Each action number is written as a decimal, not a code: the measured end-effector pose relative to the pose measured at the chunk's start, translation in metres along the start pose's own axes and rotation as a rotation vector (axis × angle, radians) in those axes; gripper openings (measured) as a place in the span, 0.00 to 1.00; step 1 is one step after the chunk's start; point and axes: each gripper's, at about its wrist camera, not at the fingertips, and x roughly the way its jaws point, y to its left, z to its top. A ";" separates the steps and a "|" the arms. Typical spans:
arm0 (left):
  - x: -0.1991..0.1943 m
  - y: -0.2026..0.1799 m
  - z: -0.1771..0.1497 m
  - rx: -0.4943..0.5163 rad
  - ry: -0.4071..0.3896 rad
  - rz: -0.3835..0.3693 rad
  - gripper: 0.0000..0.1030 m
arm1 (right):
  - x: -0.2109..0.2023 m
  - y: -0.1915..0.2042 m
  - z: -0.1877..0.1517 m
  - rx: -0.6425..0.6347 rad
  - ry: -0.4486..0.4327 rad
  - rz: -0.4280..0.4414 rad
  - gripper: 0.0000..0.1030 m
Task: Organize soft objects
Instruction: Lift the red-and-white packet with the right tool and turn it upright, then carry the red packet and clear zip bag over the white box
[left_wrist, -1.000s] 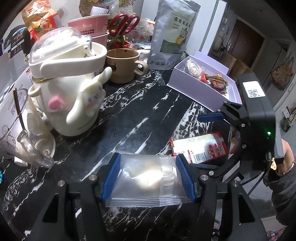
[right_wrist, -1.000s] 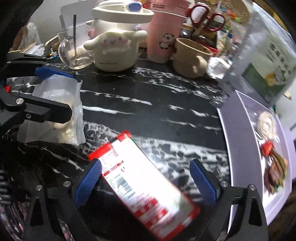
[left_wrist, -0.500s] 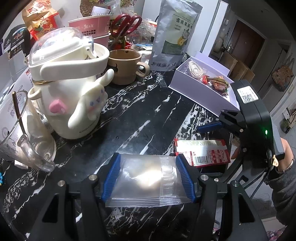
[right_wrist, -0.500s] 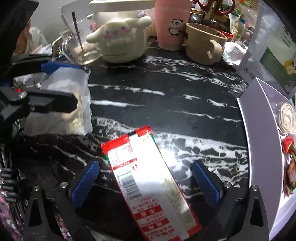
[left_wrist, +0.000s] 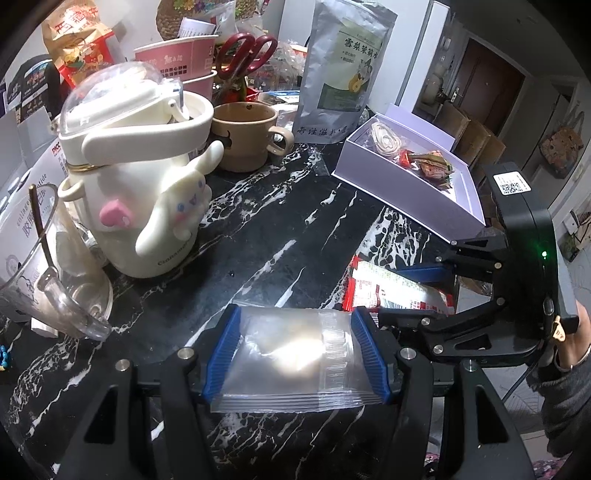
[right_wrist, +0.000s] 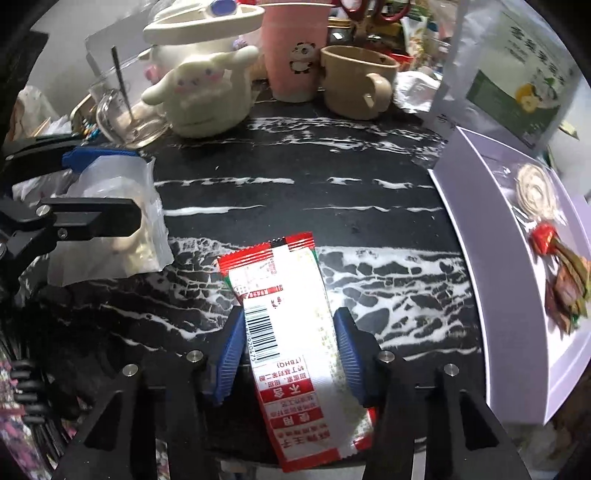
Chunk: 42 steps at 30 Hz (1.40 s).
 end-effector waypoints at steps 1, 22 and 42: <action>-0.001 0.000 0.000 0.002 -0.002 0.000 0.59 | -0.001 0.000 0.000 0.012 -0.006 -0.006 0.46; -0.014 -0.034 0.016 0.100 -0.075 -0.068 0.59 | -0.082 -0.013 -0.055 0.421 -0.260 -0.052 0.45; -0.037 -0.121 0.088 0.285 -0.265 -0.148 0.59 | -0.200 -0.047 -0.082 0.551 -0.472 -0.272 0.45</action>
